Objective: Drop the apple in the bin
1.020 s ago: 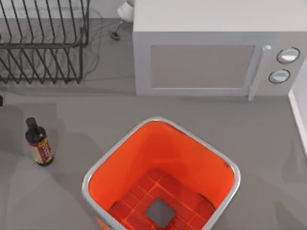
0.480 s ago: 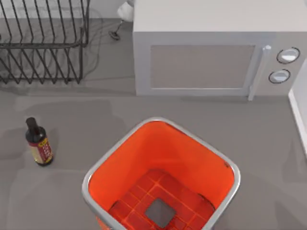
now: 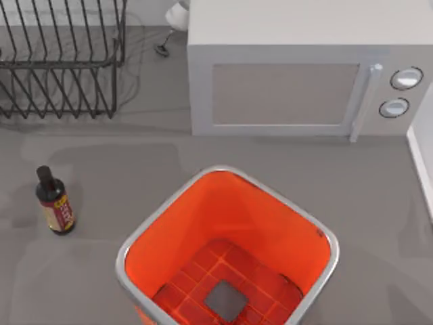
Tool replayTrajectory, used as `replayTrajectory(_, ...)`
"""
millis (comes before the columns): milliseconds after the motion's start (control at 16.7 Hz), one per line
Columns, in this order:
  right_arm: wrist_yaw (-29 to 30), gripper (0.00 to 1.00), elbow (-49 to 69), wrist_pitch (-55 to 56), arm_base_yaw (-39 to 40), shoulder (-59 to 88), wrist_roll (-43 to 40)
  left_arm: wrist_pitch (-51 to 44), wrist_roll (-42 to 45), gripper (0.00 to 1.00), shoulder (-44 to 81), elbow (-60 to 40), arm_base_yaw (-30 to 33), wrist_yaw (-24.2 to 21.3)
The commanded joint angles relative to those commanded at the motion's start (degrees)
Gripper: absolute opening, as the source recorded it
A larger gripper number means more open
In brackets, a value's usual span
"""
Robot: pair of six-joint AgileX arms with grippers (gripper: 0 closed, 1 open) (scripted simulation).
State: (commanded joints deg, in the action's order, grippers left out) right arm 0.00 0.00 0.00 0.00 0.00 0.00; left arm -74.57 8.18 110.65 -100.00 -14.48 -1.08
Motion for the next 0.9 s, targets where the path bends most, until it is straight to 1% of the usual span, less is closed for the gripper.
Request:
replayTrajectory(180,0.0,1.0,0.0,0.0,0.0,0.0,0.0,-0.4,1.9,0.0,-0.3,0.2,5.3,0.6)
replayTrajectory(360,0.0,1.0,0.0,0.0,0.0,0.0,0.0,-0.9,5.6,0.0,-1.3,1.3,15.9,1.6)
replayTrajectory(480,0.0,1.0,0.0,0.0,0.0,0.0,0.0,-1.4,8.6,0.0,-2.1,2.7,25.8,2.3)
replayTrajectory(780,0.0,1.0,0.0,0.0,0.0,0.0,0.0,-2.0,17.1,0.0,-5.3,7.0,53.9,4.0)
replayTrajectory(900,0.0,1.0,0.0,0.0,0.0,0.0,0.0,-1.9,20.1,0.0,-6.9,8.6,63.2,4.7)
